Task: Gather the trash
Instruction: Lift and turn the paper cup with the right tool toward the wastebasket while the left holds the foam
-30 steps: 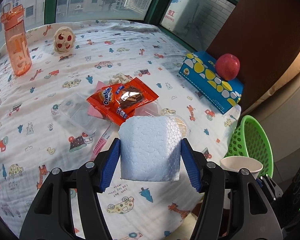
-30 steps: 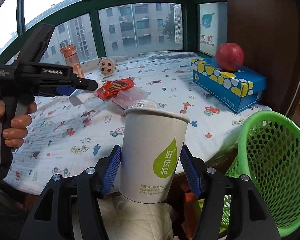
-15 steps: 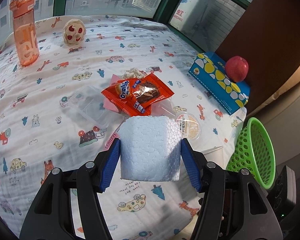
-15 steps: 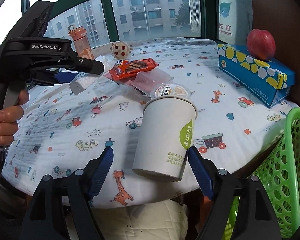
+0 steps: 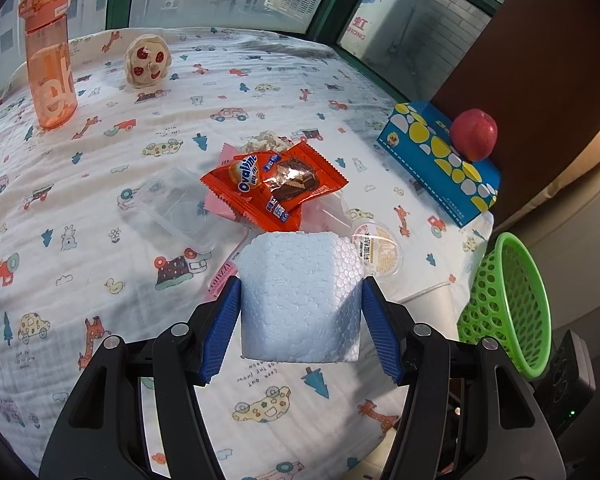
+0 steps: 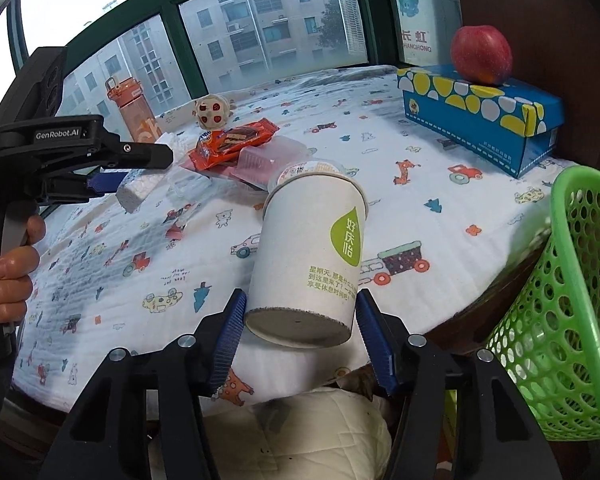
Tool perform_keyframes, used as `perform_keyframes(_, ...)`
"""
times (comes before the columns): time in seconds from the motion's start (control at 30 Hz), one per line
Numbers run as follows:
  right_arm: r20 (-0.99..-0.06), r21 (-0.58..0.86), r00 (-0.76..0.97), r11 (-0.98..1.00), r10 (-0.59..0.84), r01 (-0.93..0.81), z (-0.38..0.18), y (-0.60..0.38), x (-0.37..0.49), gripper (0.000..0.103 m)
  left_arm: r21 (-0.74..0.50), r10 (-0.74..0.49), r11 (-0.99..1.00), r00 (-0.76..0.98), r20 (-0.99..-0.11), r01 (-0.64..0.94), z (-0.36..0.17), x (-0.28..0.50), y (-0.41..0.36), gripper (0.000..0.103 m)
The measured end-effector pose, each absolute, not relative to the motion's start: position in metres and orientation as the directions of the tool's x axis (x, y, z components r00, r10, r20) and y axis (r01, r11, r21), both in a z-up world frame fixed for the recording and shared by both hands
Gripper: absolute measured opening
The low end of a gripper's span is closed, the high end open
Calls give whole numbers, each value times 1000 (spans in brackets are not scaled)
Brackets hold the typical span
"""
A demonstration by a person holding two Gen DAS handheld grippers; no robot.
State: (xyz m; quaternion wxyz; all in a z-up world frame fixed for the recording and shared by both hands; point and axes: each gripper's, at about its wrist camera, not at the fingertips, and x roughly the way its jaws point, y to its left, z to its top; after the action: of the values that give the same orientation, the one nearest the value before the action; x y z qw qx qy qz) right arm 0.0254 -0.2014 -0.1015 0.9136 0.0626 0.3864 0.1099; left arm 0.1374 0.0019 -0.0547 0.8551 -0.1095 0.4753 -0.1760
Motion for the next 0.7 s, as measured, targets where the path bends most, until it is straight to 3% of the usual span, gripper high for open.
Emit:
perform_keyframes(0.23, -691, 152, 688, 976, 219, -158, -72, -211, 38, 54, -363, -414, 910, 487, -769, 200, -53, 136, 2, 60)
perform_keyframes(0.7, -694, 362, 630, 925, 348, -113, -49, -253, 74, 53, -370, -421, 907, 482, -768, 203, -53, 136, 2, 60)
